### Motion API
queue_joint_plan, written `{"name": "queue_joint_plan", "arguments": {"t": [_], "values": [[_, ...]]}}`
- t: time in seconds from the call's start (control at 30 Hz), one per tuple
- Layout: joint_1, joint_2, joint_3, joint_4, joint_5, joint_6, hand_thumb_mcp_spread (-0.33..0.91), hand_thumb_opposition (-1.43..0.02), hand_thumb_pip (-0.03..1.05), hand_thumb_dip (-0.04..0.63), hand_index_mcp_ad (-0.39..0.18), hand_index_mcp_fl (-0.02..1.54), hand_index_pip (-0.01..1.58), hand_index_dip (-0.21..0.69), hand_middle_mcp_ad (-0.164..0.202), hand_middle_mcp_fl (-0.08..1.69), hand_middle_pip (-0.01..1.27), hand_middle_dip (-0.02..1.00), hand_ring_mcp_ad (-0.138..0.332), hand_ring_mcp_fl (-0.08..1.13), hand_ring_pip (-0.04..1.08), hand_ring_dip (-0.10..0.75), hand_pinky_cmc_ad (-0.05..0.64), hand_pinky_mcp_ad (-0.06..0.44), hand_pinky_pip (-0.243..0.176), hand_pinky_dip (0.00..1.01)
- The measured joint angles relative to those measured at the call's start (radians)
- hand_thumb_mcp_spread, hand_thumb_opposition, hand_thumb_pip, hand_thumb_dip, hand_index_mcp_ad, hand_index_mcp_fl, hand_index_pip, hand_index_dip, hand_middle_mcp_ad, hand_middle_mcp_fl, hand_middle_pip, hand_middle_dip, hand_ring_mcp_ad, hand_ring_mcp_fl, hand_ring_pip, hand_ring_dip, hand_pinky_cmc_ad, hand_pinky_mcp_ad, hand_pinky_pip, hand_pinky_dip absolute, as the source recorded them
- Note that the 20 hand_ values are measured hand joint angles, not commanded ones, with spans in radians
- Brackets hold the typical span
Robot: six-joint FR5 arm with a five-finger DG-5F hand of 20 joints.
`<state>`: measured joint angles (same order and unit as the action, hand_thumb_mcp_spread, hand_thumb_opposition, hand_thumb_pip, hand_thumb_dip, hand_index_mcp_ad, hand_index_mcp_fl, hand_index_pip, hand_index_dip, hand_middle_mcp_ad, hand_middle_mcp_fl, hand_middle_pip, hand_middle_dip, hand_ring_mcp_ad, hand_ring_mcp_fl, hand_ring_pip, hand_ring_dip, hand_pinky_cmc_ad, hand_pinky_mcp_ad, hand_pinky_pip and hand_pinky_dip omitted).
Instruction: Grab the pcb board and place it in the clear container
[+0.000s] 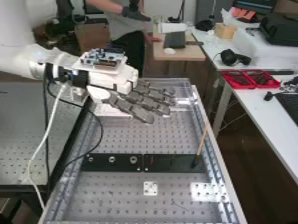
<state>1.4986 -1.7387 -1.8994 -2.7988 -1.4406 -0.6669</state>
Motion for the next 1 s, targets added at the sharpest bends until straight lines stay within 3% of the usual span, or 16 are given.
{"name": "queue_joint_plan", "arguments": {"t": [0.4,0.57,0.77,1.0], "values": [[-0.072,-0.129,0.021,0.047,-0.020,0.003,0.42,-0.69,0.39,0.096,-0.010,0.22,0.12,0.152,0.115,0.01,0.14,0.09,0.157,0.01,0.09,0.000,0.290,0.178,-0.106,0.34],[-0.102,-0.181,0.044,0.063,-0.043,-0.007,0.43,-0.71,0.40,0.117,-0.038,0.29,0.26,0.152,0.113,0.01,0.13,0.10,0.161,0.00,0.09,0.000,0.286,0.173,-0.106,0.27],[-0.128,-0.236,0.083,0.064,-0.080,-0.032,0.48,-0.75,0.40,0.143,-0.079,0.31,0.56,0.152,0.113,0.01,0.14,0.11,0.161,0.00,0.09,0.000,0.281,0.150,-0.106,0.21],[-0.154,-0.295,0.127,0.062,-0.133,-0.050,0.50,-0.76,0.39,0.159,-0.089,0.34,0.75,0.152,0.093,0.04,0.14,0.11,0.164,0.00,0.09,-0.002,0.281,0.147,-0.106,0.19]]}}
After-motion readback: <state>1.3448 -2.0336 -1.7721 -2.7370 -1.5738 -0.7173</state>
